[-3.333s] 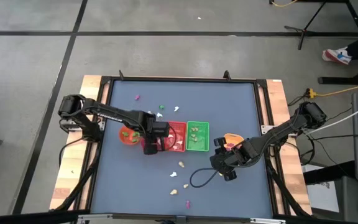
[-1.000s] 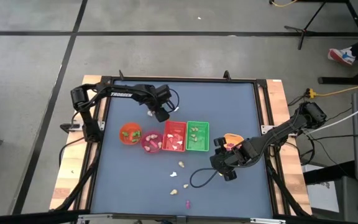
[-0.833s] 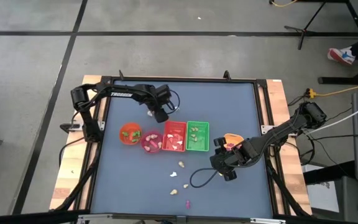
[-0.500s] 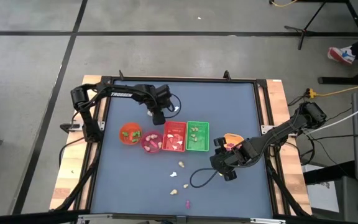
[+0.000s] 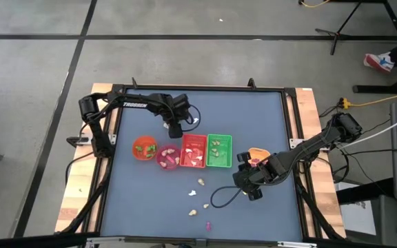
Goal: Sort Halloween decoration
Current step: Put the white ghost toy into the red bin
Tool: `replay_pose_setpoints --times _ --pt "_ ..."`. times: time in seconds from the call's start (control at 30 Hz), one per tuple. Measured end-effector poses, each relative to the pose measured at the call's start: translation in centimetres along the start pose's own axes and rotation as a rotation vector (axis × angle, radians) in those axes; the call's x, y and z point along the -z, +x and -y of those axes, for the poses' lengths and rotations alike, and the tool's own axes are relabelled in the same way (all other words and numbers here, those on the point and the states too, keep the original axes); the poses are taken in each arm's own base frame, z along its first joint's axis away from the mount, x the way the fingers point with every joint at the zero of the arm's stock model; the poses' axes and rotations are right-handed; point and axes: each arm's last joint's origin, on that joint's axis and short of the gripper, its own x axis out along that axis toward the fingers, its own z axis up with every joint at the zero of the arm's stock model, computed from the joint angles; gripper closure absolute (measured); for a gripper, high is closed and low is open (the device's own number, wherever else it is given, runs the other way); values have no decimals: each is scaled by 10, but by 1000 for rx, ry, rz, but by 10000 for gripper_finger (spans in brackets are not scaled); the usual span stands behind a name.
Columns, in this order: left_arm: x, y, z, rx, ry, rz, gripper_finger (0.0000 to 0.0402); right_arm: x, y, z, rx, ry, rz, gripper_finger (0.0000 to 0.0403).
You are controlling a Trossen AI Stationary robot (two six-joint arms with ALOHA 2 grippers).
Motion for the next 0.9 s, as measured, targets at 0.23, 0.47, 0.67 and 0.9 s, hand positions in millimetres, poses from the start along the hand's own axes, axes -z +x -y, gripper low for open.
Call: replay_pose_setpoints --times 0.23,0.47,0.67,0.9 --pt "1 0 0 -4 -25 -8 219 0 0 0 0 0 0 269" --pt "1 0 -1 -48 -123 -18 219 0 0 0 0 0 0 269" --pt "2 0 -3 -27 -257 -21 219 0 0 0 0 0 0 269" --pt "2 0 -1 -22 -267 -21 219 0 0 0 0 0 0 269"
